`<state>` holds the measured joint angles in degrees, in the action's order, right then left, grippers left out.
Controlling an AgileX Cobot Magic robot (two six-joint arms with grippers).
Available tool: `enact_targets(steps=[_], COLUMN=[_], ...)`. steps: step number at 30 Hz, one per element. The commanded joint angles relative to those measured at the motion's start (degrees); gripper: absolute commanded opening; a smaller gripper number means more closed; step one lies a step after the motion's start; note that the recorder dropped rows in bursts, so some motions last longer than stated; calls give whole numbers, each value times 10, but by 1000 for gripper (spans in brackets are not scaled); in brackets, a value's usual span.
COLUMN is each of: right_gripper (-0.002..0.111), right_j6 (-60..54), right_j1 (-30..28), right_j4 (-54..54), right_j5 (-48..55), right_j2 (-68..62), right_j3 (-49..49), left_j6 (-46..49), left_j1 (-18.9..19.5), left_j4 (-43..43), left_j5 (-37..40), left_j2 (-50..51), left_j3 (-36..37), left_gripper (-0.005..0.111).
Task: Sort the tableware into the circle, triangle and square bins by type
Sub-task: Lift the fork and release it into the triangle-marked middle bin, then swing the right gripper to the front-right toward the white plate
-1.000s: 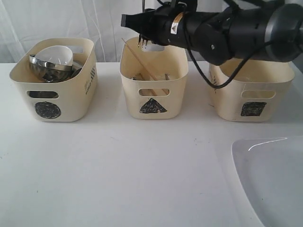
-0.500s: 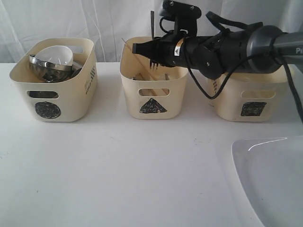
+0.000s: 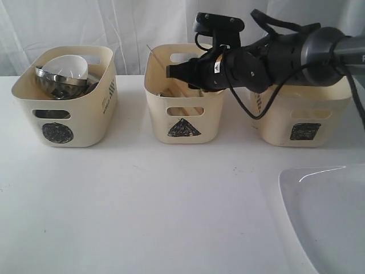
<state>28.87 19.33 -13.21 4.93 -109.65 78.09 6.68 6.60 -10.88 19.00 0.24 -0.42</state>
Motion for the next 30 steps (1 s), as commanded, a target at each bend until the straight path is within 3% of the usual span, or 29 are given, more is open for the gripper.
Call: enact_targets(steps=[1, 6, 11, 15, 19, 25, 28, 30], right_gripper=[35, 32, 3, 0, 0, 0, 0, 0], right_j6=[-6, -16, -63, -14, 49, 15, -89, -271], right_j1=[-4, -4, -6, -34, -141, -372, -463, -484], right_j4=[-6, -22, -92, -160, -190, -148, 35, 226], right_j5=[21, 121, 247, 316, 323, 267, 180, 134], right_j2=[28, 81, 175, 264, 372, 455, 441, 409], right_j3=[2, 2, -13, -57, -143, -274, -326, -335], left_j6=[2, 2, 2, 2, 2, 2, 2, 2], left_j1=[1, 1, 1, 1, 1, 1, 1, 1], left_j4=[-3, -3, -3, -3, -3, -3, -3, -3], left_j5=[5, 5, 5, 5, 5, 5, 5, 5], left_j2=[-2, -2, -2, -2, -2, -2, -2, -2], left_j3=[4, 4, 4, 4, 4, 4, 4, 4], left_gripper=[0, 0, 0, 0, 0, 0, 0, 0])
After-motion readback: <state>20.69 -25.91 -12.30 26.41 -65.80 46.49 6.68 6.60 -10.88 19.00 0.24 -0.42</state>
